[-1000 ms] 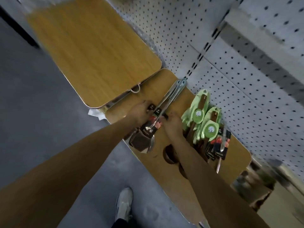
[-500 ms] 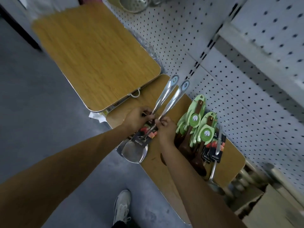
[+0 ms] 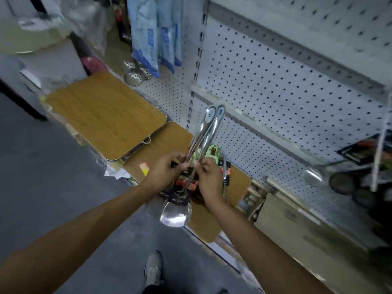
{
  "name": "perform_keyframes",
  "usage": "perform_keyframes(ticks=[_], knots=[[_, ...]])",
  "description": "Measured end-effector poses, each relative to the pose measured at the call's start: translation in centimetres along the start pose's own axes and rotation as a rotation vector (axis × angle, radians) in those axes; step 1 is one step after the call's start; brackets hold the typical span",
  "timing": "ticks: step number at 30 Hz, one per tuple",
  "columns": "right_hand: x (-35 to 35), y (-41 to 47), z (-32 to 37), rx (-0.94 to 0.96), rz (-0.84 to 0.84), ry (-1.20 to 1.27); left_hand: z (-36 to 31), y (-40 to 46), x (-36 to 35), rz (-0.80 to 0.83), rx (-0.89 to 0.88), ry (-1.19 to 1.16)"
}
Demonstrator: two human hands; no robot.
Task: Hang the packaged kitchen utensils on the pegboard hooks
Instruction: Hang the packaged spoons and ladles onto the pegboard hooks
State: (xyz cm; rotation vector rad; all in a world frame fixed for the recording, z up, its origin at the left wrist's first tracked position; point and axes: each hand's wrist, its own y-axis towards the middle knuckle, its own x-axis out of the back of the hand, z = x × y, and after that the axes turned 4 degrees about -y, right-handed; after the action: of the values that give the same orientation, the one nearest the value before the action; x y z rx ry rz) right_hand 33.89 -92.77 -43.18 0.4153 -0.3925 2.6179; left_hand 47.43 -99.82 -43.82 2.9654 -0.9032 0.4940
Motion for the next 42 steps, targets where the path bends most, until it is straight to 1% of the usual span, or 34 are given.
perform_keyframes(ticks=[5,8,10,13,20,23,27,29,32,34,37,42], knots=[[7.7,-6.4,-0.8,0.058,-0.017,-0.009,-6.4,-6.0,-5.2,0.100,-0.028,0.029],[12.5,-10.4,-1.8,0.063,-0.029,-0.017,-8.9,-8.8,-8.5,0.168,-0.036,0.006],[15.6,-13.2,-2.3,0.061,-0.030,-0.001,-9.8,-10.2,-11.0,0.191,-0.095,0.075],[20.1,-16.8,-3.0,0.114,-0.054,-0.024,-10.8,-11.9,-14.5,0.223,-0.182,0.200],[28.8,-23.2,-5.9,0.116,-0.122,-0.111,-15.6,-14.6,-22.2,0.391,-0.354,0.315],[32.1,-25.1,-7.7,0.117,-0.175,-0.123,-18.7,-15.5,-25.2,0.419,-0.431,0.319],[36.1,-27.2,-9.2,0.107,-0.262,-0.143,-19.6,-15.5,-28.6,0.511,-0.457,0.340],[37.9,-28.0,-10.2,0.067,-0.294,-0.141,-19.8,-15.3,-30.1,0.539,-0.452,0.346],[40.4,-29.2,-11.8,0.013,-0.345,-0.097,-20.8,-15.6,-32.5,0.576,-0.469,0.336],[41.8,-30.0,-12.5,-0.018,-0.389,-0.044,-21.7,-16.0,-34.0,0.597,-0.509,0.378],[43.9,-31.0,-13.8,-0.056,-0.457,0.046,-22.5,-16.6,-36.1,0.642,-0.523,0.393],[46.5,-31.9,-14.5,-0.066,-0.490,0.019,-23.3,-17.8,-38.7,0.684,-0.570,0.368]])
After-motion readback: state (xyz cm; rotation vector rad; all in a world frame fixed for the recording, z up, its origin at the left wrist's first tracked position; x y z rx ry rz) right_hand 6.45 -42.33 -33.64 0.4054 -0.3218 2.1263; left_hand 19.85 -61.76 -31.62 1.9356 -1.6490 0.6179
